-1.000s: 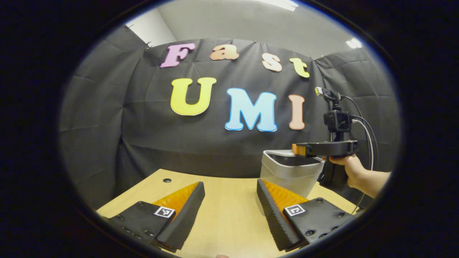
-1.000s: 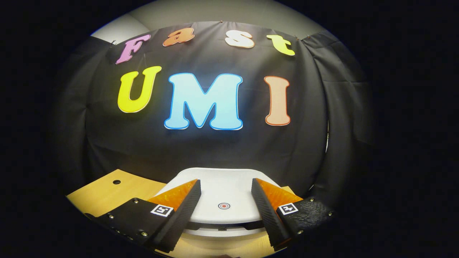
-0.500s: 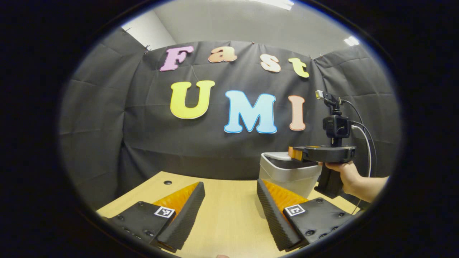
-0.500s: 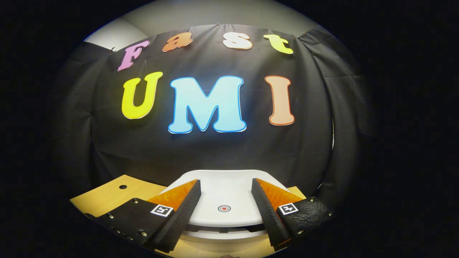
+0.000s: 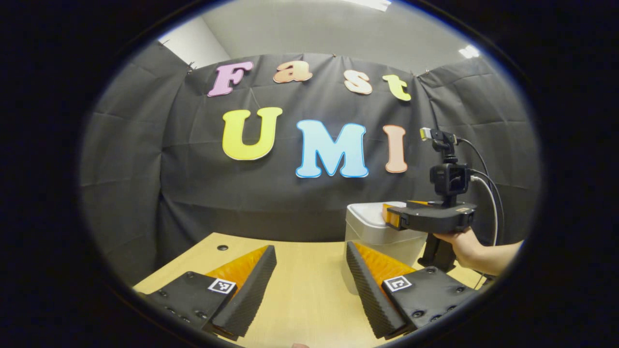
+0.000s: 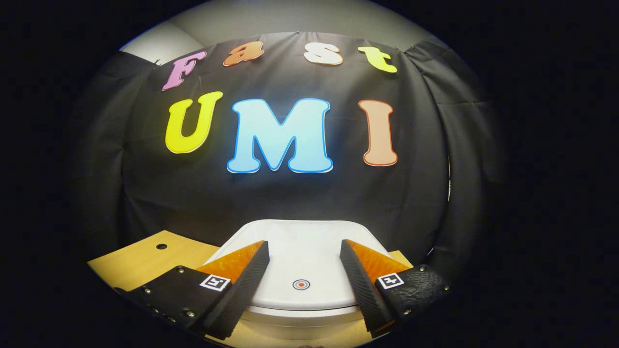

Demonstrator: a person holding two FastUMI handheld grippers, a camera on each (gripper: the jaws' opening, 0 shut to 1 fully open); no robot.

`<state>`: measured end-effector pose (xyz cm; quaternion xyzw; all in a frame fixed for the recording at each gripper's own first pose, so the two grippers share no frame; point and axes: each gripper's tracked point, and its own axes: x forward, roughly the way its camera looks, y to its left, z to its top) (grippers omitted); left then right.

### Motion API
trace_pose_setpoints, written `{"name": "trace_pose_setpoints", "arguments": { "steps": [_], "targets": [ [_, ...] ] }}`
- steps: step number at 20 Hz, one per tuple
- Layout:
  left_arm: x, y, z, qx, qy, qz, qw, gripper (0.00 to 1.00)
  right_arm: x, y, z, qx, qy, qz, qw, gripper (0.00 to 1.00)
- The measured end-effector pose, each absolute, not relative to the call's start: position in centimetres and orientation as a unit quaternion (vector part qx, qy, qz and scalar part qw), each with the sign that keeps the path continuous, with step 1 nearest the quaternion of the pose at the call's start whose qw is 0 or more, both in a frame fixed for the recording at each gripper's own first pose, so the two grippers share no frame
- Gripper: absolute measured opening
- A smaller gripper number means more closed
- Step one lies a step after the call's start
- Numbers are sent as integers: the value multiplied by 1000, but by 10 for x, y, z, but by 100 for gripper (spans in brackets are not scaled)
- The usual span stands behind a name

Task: Press the lid of the desktop garbage bin to open it, pick up the crumpled paper on the desktop and throw it into the bin, then pick up the pop can on the desktop and drop it into the bin, and finally close the garbage bin lid.

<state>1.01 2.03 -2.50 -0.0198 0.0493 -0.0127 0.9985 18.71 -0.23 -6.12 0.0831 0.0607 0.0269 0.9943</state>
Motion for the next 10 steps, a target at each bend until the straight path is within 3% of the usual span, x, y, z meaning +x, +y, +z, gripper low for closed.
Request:
{"name": "trace_pose_setpoints", "arguments": {
  "steps": [10],
  "targets": [
    [24,16,-31,-17,63,-18,998,96,188,1,-72,89,21,18,996,97]
  ]
}}
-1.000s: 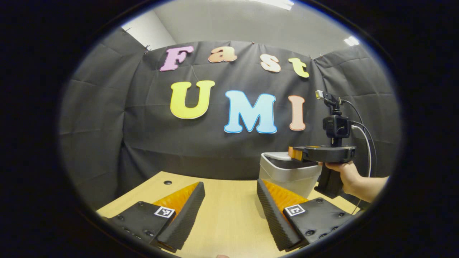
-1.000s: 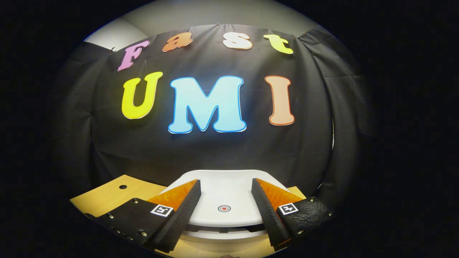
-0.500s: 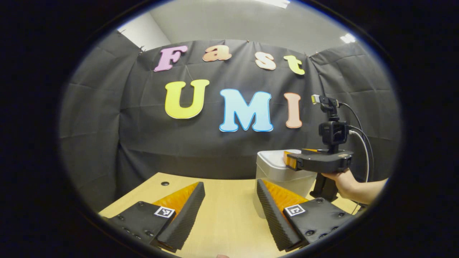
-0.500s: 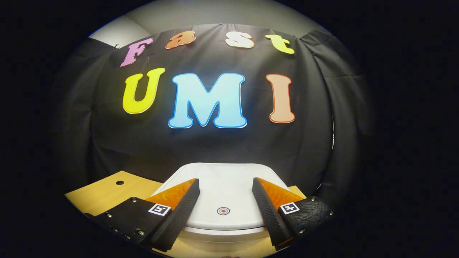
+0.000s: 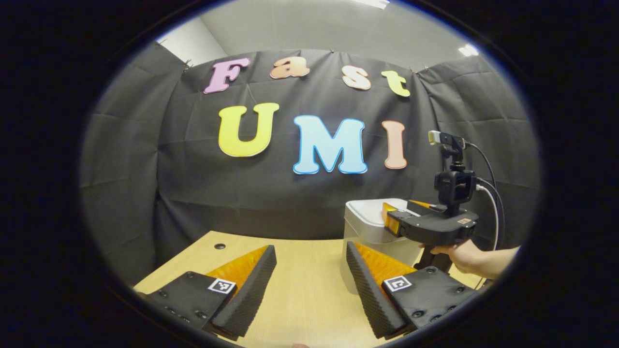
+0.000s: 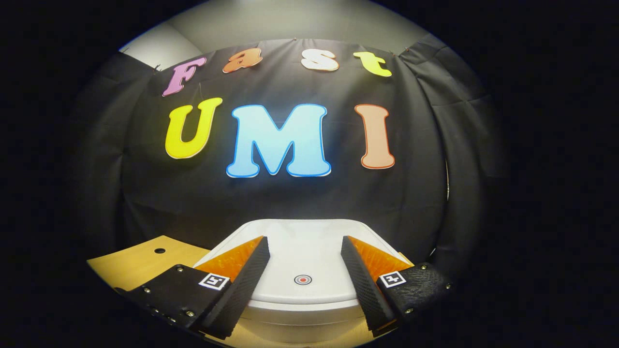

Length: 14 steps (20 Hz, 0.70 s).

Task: Press the lid of the desktop garbage bin to open it, pick up the crumpled paper on the desktop and throw it into the bin, then pick up the pop can on the desktop and drop it into the bin, and finally close the garbage bin lid.

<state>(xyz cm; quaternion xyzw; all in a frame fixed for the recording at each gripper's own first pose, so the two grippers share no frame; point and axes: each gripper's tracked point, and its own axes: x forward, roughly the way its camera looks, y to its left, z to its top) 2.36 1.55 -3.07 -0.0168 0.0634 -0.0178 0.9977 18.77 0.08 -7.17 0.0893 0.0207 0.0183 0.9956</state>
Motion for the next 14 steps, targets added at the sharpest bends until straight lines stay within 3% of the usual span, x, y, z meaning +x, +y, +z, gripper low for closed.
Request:
{"name": "trace_pose_setpoints", "arguments": {
  "steps": [8,14],
  "targets": [
    [14,2,-16,-18,51,-17,998,96,185,-1,-65,97,2,11,995,95],
    [8,9,-9,-7,41,17,999,96,168,-2,-64,96,38,19,995,95]
  ]
}}
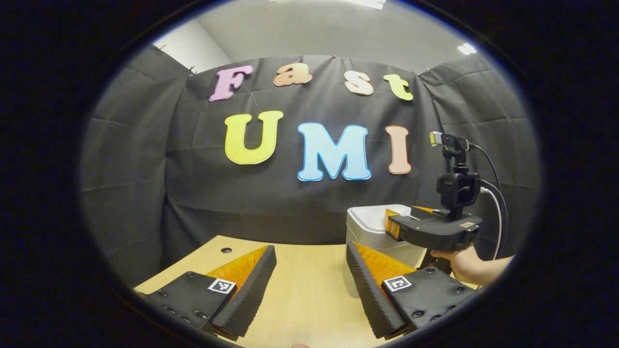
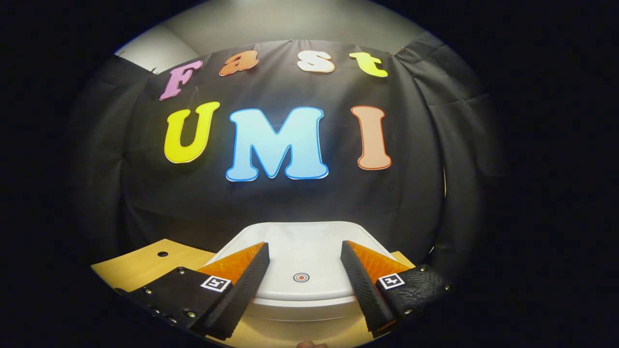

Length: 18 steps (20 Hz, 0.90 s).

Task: Press the lid of the desktop garbage bin to open it, pick up the crumpled paper on the desktop and throw it into the bin, then pick up the pop can on the desktop and drop it into the bin, and finally close the garbage bin lid.

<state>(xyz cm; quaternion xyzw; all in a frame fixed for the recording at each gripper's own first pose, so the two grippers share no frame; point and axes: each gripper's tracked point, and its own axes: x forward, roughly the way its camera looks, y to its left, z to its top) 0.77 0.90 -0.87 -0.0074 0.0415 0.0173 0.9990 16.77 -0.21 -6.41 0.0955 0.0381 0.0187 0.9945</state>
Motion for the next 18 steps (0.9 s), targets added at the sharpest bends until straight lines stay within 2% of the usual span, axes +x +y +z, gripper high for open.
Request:
{"name": "trace_pose_setpoints", "arguments": {
  "steps": [5,11,18],
  "targets": [
    [0,8,-2,-7,28,42,999,96,124,1,-50,68,30,54,996,95],
    [0,9,-6,-5,25,64,998,96,62,7,-21,39,-16,93,995,95],
    [-1,11,5,-2,5,56,998,96,10,13,12,35,-56,97,993,94]
  ]
}}
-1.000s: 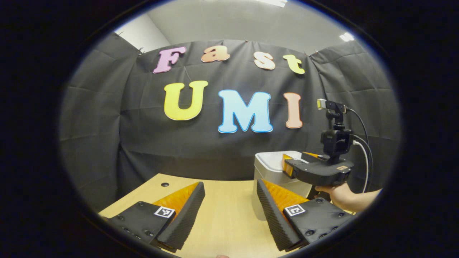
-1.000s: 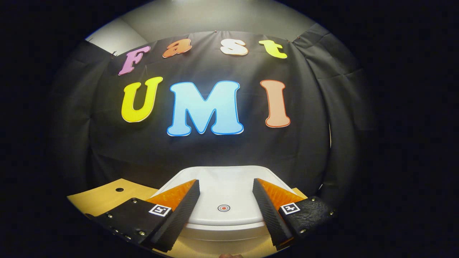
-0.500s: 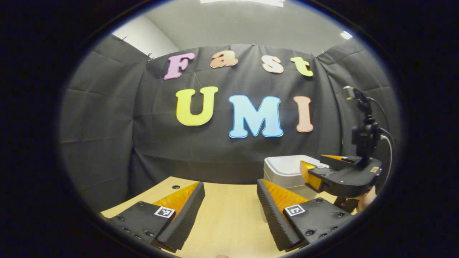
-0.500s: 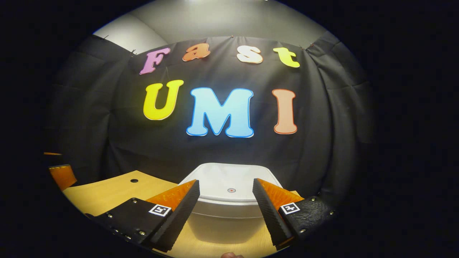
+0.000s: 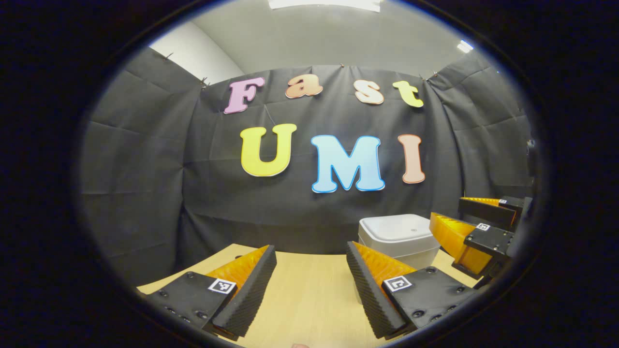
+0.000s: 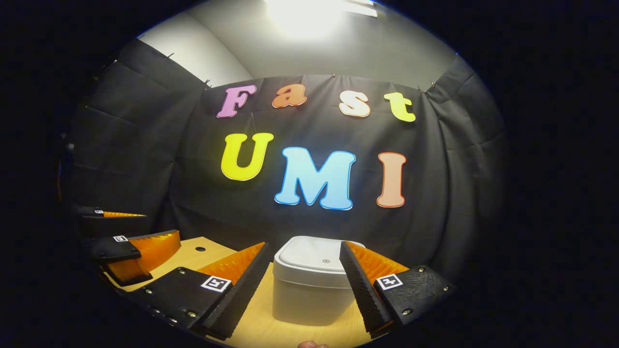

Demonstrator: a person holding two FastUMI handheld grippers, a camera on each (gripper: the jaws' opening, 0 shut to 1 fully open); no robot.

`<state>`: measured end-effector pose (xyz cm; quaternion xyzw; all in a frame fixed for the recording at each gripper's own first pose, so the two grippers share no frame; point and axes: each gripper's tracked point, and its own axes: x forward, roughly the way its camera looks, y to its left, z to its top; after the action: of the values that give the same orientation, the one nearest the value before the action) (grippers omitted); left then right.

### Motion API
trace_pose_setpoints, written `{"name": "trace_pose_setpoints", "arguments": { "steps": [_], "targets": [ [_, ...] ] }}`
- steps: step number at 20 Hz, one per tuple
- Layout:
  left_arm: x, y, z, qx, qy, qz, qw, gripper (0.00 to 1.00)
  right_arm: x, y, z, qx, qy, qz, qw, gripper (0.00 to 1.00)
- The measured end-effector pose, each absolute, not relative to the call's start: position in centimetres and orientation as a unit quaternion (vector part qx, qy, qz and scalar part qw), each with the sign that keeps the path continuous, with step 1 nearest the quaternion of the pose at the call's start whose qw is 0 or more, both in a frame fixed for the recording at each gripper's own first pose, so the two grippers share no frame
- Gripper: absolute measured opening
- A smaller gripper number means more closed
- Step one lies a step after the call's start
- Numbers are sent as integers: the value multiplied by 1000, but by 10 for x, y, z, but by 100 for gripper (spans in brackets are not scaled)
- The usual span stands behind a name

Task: Press the lid of the desktop garbage bin to open it, pick up the crumpled paper on the desktop and throw it into the bin, then pick up the pop can on the desktop and drop it into the bin, and finally close the garbage bin lid.

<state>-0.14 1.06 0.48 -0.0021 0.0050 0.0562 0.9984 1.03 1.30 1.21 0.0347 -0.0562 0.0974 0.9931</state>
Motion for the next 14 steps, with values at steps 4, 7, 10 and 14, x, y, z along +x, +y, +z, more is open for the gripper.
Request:
{"name": "trace_pose_setpoints", "arguments": {
  "steps": [4,7,10,14],
  "targets": [
    [-3,15,11,7,-3,44,999,96,-7,20,16,43,-53,94,993,94],
    [-2,17,13,7,-8,34,999,96,-14,23,14,40,-50,88,994,94],
    [1,17,9,0,-8,26,1000,96,-18,24,14,30,-48,84,995,94],
    [4,17,10,-3,-9,20,1000,96,-21,20,16,32,-47,76,995,94]
  ]
}}
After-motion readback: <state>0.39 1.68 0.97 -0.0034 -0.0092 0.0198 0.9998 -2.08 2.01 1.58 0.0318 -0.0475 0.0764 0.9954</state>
